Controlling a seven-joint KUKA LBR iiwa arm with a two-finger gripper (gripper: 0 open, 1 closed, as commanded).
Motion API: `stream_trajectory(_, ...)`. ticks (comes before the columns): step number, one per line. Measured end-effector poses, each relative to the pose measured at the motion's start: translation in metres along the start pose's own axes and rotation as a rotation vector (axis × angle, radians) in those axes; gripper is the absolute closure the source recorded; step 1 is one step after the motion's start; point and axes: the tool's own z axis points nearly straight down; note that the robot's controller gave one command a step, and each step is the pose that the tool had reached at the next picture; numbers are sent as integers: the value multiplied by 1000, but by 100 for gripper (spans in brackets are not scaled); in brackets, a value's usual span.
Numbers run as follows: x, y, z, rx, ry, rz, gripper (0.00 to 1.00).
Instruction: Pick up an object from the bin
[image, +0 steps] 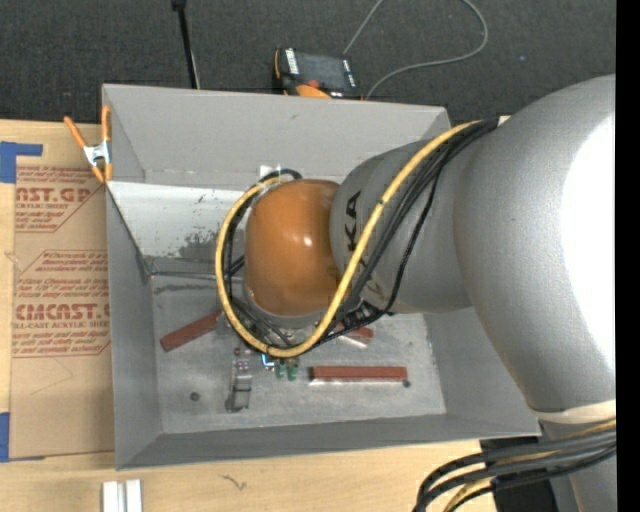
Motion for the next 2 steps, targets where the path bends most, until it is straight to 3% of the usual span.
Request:
stream_trajectory(1,-59,37,62,-1,-6,207,0)
stream_trajectory(2,-60,37,60,-3,-8,208,100)
